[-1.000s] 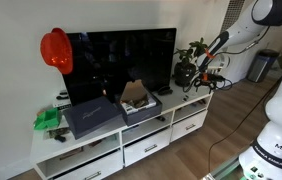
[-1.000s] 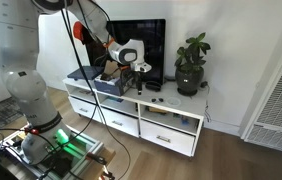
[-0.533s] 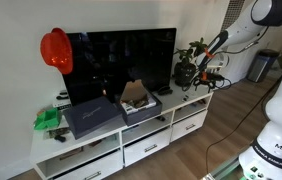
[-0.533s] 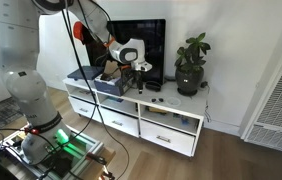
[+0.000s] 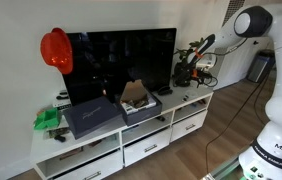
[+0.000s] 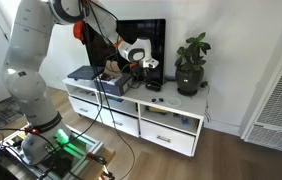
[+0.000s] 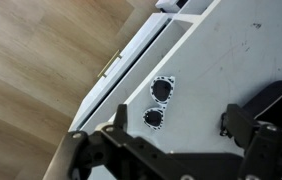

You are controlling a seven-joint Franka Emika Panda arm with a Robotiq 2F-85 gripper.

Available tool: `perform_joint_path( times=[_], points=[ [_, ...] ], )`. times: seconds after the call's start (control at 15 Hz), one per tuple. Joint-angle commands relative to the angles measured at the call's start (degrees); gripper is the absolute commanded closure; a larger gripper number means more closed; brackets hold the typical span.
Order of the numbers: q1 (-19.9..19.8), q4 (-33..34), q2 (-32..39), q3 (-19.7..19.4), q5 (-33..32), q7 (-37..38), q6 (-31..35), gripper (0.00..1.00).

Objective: Put the pair of glasses in the pouch

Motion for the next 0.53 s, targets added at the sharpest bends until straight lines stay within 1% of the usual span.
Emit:
perform_joint_path(
  times=[0.0, 0.2, 0.33, 0.47],
  points=[
    [-1.06, 11.28, 9.44, 0.83, 1.65, -0.6, -2.43, 0.0],
    [-1.76, 18.4, 16.01, 0.71, 1.24, -0.63, -4.41, 0.0],
    [-3.02, 21.98, 19.36, 1.57, 1.07, -2.76, -6.48, 0.0],
    [-3.06, 26.07, 23.28, 0.91, 0.56, -2.26, -7.15, 0.0]
  ],
)
